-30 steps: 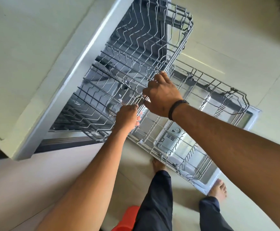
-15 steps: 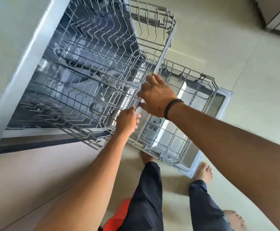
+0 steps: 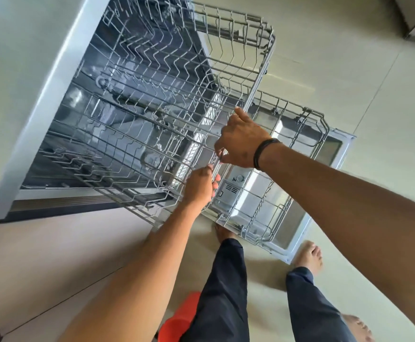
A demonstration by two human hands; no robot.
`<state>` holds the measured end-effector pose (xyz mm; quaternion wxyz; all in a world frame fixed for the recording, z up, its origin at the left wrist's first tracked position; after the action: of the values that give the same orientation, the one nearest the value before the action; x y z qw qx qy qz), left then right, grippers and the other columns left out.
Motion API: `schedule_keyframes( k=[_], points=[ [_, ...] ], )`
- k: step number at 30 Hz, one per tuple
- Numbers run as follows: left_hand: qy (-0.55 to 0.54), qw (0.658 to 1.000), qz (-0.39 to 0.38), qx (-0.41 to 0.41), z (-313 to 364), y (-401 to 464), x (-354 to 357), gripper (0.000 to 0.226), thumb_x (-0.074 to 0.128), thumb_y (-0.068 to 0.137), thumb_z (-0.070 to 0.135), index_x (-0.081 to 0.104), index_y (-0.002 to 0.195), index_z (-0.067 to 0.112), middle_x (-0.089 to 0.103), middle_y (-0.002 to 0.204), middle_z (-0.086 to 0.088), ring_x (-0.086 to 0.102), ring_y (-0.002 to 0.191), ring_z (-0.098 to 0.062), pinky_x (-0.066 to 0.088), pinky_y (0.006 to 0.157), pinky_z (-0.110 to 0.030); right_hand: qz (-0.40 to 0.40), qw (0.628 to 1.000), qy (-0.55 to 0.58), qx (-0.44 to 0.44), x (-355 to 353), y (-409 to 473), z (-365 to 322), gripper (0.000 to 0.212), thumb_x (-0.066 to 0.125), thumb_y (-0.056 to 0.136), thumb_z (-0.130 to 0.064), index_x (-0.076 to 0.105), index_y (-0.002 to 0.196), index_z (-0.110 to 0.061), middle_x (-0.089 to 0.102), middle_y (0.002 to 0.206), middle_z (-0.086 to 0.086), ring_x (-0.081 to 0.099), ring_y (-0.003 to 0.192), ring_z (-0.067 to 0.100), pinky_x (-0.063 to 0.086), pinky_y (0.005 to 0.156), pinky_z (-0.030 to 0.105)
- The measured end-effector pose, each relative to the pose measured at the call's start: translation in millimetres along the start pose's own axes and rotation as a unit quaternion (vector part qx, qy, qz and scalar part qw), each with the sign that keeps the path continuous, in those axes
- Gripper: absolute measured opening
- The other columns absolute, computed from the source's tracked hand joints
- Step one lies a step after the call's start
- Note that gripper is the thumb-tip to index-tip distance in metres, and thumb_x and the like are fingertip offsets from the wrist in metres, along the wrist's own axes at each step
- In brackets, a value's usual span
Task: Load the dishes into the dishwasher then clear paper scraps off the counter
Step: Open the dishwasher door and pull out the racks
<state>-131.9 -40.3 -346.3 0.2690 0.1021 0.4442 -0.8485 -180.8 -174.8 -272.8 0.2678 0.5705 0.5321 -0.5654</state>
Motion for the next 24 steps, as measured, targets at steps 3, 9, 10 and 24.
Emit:
schedule_keyframes(
  k=[3,9,10,24],
  points=[
    [0.188,0.973,0.053,0.126,25,-4,-13,0.036,0.043,0.106,0.031,0.063,0.082,0.015,0.062,0.070,0.002,0.050,0.051,-0.010,0.037,0.046,-0.023,-0.007,1.000,-0.007,-0.006,1,-4,3,0.025,0.055,0.095,-0.050,0.068,0.113,-0.040,0.067,0.114,-0.005,0.045,0.130,0.028,0.002,0.123,0.053],
    [0.152,0.895,0.354,0.227,76,42,-127,0.035,0.070,0.090,0.035,0.062,0.120,0.019,0.057,0.120,-0.002,0.056,0.110,-0.022,0.055,0.091,-0.040,-0.014,1.000,0.011,0.001,4,-2,4,0.028,0.056,0.093,-0.051,0.068,0.115,-0.040,0.068,0.116,-0.010,0.042,0.134,0.026,0.000,0.123,0.055],
    [0.133,0.906,0.356,0.186,75,65,-145,0.045,0.072,0.090,0.037,0.058,0.128,0.019,0.055,0.129,-0.008,0.056,0.117,-0.025,0.055,0.094,-0.040,-0.013,1.000,0.011,0.001,4,-1,4,0.028,0.056,0.093,-0.050,0.068,0.115,-0.040,0.068,0.116,-0.010,0.042,0.134,0.026,-0.001,0.123,0.055],
    [0.210,0.919,0.331,0.043,80,148,-166,0.023,0.060,0.096,0.002,0.067,0.118,-0.004,0.071,0.118,-0.019,0.072,0.103,-0.028,0.050,0.066,-0.018,0.007,0.999,0.038,0.011,6,-5,12,0.024,0.060,0.089,-0.049,0.070,0.108,-0.040,0.066,0.106,-0.013,0.043,0.131,0.023,0.001,0.123,0.054]
  ],
)
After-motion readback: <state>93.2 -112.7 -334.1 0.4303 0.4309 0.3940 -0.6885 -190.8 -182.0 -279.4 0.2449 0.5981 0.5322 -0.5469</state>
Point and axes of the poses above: each hand's wrist, its own y-axis towards the middle knuckle, its own x-axis out of the palm, z = x × y, the point moved 9 cm from there along y, towards the middle knuckle
